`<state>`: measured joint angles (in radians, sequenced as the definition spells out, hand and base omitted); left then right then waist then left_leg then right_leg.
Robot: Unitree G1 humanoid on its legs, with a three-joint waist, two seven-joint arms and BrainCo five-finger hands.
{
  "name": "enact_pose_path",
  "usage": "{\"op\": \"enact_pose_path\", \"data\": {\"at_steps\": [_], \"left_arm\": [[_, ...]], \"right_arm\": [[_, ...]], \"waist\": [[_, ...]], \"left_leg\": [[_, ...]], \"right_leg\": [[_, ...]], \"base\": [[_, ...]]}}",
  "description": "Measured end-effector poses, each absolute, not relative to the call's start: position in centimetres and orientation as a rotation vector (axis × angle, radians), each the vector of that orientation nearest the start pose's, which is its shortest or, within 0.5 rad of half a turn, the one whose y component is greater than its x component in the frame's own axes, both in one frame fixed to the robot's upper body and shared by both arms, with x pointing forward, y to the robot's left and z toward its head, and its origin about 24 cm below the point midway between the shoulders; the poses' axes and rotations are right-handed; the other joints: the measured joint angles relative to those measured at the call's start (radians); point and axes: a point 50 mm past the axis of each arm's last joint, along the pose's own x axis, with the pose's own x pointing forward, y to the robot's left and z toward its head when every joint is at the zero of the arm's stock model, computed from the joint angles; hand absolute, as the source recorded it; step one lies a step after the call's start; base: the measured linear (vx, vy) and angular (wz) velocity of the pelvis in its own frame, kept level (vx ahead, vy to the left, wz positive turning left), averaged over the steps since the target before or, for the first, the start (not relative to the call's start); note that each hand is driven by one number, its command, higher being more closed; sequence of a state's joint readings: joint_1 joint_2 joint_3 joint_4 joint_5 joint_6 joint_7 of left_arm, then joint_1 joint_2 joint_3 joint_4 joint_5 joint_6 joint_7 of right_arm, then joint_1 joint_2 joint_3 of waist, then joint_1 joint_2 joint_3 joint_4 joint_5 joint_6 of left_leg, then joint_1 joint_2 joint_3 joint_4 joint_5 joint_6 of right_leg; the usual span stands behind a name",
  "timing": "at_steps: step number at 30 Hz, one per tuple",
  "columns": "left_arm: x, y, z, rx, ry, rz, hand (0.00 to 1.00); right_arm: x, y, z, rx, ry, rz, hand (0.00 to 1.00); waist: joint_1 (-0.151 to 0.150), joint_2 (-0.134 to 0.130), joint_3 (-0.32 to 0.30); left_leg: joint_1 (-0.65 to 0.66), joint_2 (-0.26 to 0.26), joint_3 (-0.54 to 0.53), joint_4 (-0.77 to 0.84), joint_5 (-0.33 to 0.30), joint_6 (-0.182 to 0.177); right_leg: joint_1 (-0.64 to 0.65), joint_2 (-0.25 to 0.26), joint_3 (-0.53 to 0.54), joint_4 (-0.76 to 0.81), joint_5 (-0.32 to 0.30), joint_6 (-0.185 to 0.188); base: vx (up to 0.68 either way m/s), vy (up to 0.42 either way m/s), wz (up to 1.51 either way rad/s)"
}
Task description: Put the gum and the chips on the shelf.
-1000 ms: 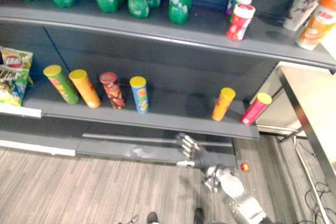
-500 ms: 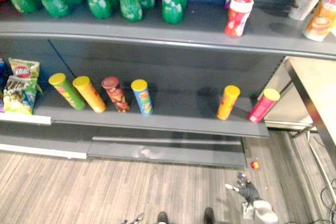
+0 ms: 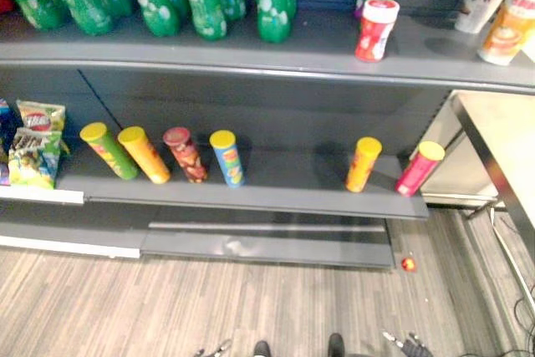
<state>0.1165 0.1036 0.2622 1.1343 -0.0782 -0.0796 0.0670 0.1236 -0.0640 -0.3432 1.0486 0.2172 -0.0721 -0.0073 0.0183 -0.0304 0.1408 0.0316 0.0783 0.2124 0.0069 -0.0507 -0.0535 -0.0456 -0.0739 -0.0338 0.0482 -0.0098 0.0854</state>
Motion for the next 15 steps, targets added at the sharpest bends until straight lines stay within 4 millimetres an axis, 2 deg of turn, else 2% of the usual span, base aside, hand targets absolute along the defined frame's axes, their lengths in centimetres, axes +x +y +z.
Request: {"op": "enact_pose_path", "data": {"at_steps": [3,4,5,6,7,8,9,10,11,13,15], "left_arm": [[6.4,22.5,-16.4,-0.116,1.12,0.467,0.0],[6.6,22.6,-16.4,-0.12,1.114,0.469,0.0],[6.6,22.7,-16.3,-0.128,1.112,0.48,0.0],[6.7,22.6,-16.3,-0.138,1.106,0.487,0.0],[7.1,22.5,-16.2,-0.169,1.078,0.515,0.0],[7.3,22.7,-16.1,-0.179,1.064,0.534,0.0],[7.9,22.4,-16.0,-0.189,1.05,0.531,0.0],[8.1,22.2,-16.0,-0.2,1.044,0.53,0.0],[8.6,22.1,-15.9,-0.208,1.028,0.528,0.0],[9.1,22.2,-15.7,-0.202,1.006,0.521,0.0],[9.7,21.8,-15.6,-0.194,0.995,0.482,0.0]], "right_arm": [[6.6,-22.9,-16.0,0.346,1.019,-0.618,0.0],[6.3,-22.8,-16.0,0.375,1.01,-0.649,0.0],[6.0,-23.0,-15.9,0.399,0.99,-0.682,0.0],[6.0,-22.9,-15.9,0.406,0.981,-0.69,0.0],[6.0,-22.7,-15.8,0.417,0.968,-0.694,0.0],[6.0,-22.1,-15.8,0.439,0.964,-0.693,0.0],[5.7,-21.4,-16.0,0.468,0.974,-0.702,0.0],[5.4,-21.4,-16.1,0.485,0.972,-0.722,0.0],[4.9,-21.3,-16.1,0.491,0.981,-0.743,0.0],[4.6,-21.0,-16.2,0.494,0.995,-0.746,0.0],[4.6,-20.9,-16.4,0.494,1.01,-0.747,0.0]], "waist": [[-0.005,-0.007,0.036],[-0.013,0.002,0.044],[-0.022,-0.006,0.05],[-0.027,0.002,0.048],[-0.024,0.013,0.046],[-0.013,0.019,0.055],[-0.014,0.013,0.056],[-0.015,0.022,0.057],[-0.014,0.037,0.06],[-0.008,0.02,0.056],[-0.014,0.017,0.054]], "left_leg": [[-0.032,0.012,0.047,0.138,-0.083,0.012],[-0.03,0.017,0.084,0.176,-0.112,0.017],[-0.055,0.031,0.133,0.223,-0.152,0.035],[-0.072,0.047,0.161,0.253,-0.171,0.043],[-0.098,0.079,0.214,0.301,-0.203,0.055],[-0.104,0.099,0.262,0.317,-0.211,0.067],[-0.099,0.129,0.314,0.328,-0.217,0.077],[-0.098,0.15,0.334,0.334,-0.22,0.078],[-0.076,0.187,0.386,0.336,-0.209,0.056],[-0.049,0.206,0.464,0.33,-0.205,0.051],[-0.037,0.204,0.526,0.305,-0.189,0.035]], "right_leg": [[-0.025,-0.004,0.047,0.076,-0.024,0.016],[-0.03,-0.004,0.08,0.079,-0.021,0.033],[-0.05,-0.003,0.112,0.082,-0.011,0.061],[-0.065,0.003,0.128,0.083,0.004,0.073],[-0.109,0.011,0.125,0.083,0.041,0.103],[-0.134,0.007,0.076,0.079,0.066,0.082],[-0.151,-0.022,-0.042,0.113,0.04,0.03],[-0.153,-0.037,-0.108,0.135,0.027,0.01],[-0.137,-0.081,-0.232,0.192,0.015,-0.011],[-0.104,-0.133,-0.27,0.224,0.012,-0.014],[-0.065,-0.177,-0.274,0.23,0.012,-0.014]], "base": [[-0.03,0.048,-0.47],[-0.05,0.107,-0.91],[-0.07,0.148,-0.88],[-0.08,0.142,-1.15],[-0.11,0.146,-1.24],[-0.11,0.15,-1.59],[-0.09,0.148,-1.27],[0.01,0.186,-1.33],[0.07,0.156,-1.08],[0.07,0.086,-1.18],[0.05,-0.063,-0.95]]}}
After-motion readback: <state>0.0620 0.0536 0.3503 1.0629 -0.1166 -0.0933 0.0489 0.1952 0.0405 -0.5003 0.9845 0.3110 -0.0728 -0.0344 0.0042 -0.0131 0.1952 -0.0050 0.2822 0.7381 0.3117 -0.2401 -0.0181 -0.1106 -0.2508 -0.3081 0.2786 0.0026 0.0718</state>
